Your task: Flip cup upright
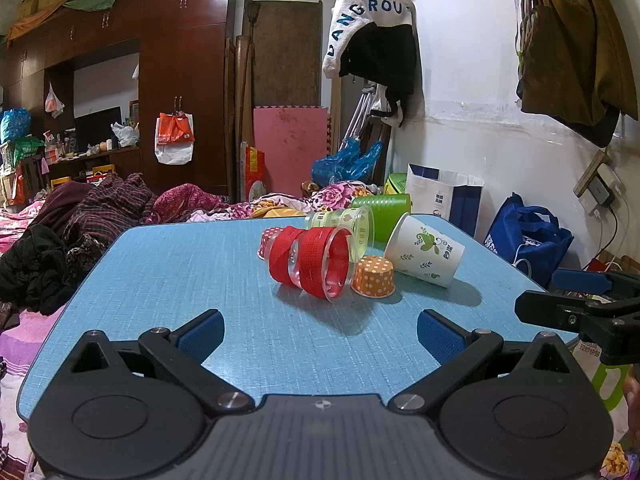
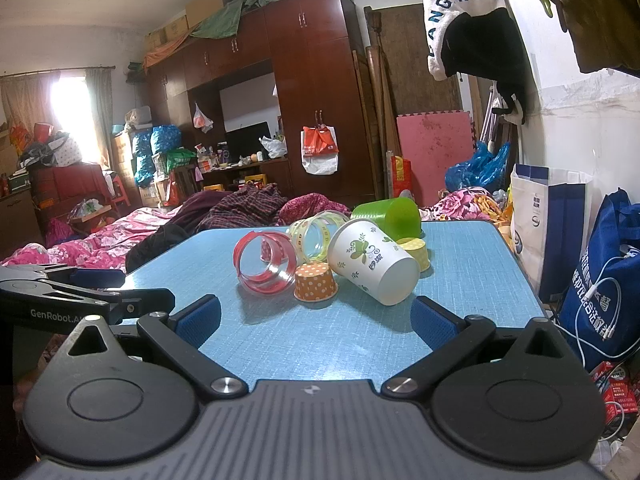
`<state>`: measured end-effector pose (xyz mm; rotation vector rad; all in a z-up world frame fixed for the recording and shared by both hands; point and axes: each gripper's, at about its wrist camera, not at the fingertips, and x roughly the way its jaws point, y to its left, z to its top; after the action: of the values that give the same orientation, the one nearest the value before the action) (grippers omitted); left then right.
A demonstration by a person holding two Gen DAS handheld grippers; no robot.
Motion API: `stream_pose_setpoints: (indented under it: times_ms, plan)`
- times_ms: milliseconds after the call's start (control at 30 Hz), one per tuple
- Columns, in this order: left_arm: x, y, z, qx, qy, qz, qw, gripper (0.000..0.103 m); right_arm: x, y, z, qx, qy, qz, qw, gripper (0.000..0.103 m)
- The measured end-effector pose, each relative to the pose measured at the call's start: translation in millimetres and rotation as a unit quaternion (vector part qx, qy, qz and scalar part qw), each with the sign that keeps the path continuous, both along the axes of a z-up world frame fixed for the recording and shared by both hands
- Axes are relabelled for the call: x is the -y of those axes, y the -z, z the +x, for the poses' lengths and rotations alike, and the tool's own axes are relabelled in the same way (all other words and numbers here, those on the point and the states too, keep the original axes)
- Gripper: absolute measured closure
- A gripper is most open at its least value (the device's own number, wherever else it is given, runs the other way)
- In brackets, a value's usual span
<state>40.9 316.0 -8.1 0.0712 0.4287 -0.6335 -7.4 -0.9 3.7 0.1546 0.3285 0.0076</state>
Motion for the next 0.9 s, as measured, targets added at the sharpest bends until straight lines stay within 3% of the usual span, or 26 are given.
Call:
stream_pose_setpoints:
  times_ms: [733, 900]
  plan:
    - [0.0, 0.0, 0.1, 0.000, 0.000, 0.000, 1.0000, 0.000, 0.2, 0.0, 0.0, 0.000, 0.000, 0.000, 1.000, 0.001]
    - [-5.2, -2.2, 1.4, 0.017, 0.004, -0.027, 0.9995, 0.000, 0.4, 0.1, 0.1, -0.001, 0.001, 0.001, 1.000, 0.001]
